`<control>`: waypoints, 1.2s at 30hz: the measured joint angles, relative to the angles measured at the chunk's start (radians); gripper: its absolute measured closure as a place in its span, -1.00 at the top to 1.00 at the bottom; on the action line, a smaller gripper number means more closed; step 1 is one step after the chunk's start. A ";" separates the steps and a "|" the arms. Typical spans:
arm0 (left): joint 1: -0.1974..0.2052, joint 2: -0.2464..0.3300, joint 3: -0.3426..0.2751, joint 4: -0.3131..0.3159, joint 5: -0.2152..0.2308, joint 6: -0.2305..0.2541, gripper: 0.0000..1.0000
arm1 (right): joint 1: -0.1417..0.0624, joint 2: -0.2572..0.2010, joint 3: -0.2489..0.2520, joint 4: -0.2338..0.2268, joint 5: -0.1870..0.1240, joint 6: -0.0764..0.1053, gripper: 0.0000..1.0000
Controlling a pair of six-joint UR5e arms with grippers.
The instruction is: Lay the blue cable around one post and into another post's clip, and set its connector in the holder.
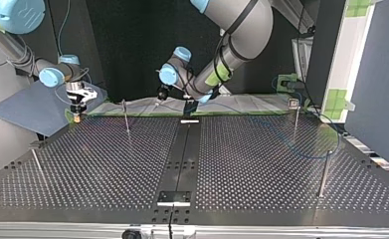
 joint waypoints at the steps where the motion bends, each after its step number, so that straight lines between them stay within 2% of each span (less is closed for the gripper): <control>1: -0.001 0.000 0.000 0.000 -0.003 0.005 1.00 | 0.000 0.000 0.000 0.000 0.000 0.000 -1.00; 9: -0.019 0.005 0.000 -0.001 0.039 0.035 1.00 | 0.002 0.000 0.000 0.002 0.000 0.000 -1.00; 14: -0.042 0.032 -0.001 -0.009 0.078 0.040 1.00 | 0.003 0.000 0.000 0.002 0.000 0.000 -1.00; 18: -0.061 0.052 -0.001 -0.013 0.086 0.041 1.00 | 0.004 0.000 0.000 0.002 0.000 0.001 -1.00; 25: -0.084 0.058 -0.002 -0.016 0.043 0.024 1.00 | 0.005 0.000 0.000 0.002 0.000 0.002 -1.00; 36: -0.091 0.058 -0.001 -0.037 -0.040 0.019 1.00 | 0.005 0.000 0.000 0.000 -0.003 0.010 -1.00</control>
